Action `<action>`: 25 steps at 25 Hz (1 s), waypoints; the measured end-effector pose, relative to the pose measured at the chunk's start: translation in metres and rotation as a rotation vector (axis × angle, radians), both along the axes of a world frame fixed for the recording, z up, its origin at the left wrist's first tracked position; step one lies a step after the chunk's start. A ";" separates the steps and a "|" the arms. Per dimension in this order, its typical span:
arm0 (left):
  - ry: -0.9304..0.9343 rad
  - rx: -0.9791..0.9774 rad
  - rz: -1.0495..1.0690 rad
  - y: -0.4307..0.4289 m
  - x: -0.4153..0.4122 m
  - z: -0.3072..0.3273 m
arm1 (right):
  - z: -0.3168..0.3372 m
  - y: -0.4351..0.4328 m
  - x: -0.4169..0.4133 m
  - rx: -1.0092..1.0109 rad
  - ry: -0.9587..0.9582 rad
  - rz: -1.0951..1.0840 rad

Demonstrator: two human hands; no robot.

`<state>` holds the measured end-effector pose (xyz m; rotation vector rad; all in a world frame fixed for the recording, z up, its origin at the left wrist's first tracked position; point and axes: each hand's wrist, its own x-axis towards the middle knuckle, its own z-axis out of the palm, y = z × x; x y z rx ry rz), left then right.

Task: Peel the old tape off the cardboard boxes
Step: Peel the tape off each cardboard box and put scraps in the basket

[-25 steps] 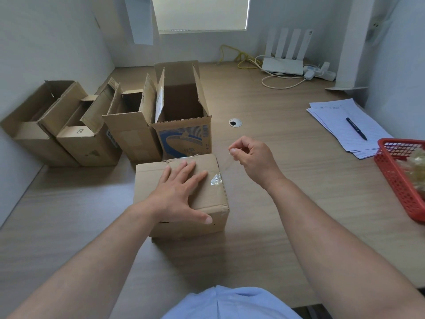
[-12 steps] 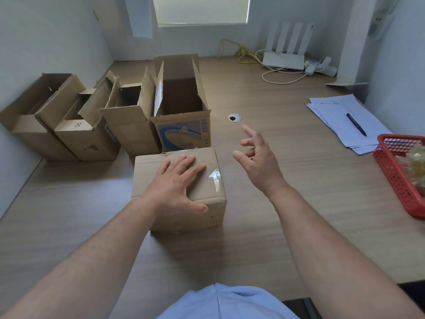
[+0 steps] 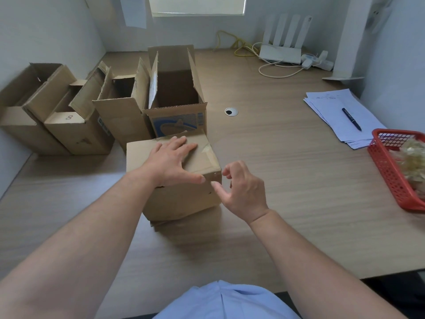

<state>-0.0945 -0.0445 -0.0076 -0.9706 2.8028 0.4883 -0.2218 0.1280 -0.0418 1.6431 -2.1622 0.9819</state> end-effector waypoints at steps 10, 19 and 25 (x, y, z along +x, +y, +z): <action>0.005 -0.019 0.005 -0.007 -0.004 -0.008 | 0.009 -0.011 -0.008 -0.116 0.216 0.042; 0.004 -0.012 0.029 -0.011 -0.008 -0.008 | 0.017 -0.021 -0.014 -0.096 0.263 0.054; 0.013 -0.007 -0.014 -0.008 -0.001 -0.008 | 0.024 -0.024 -0.027 -0.132 0.126 0.005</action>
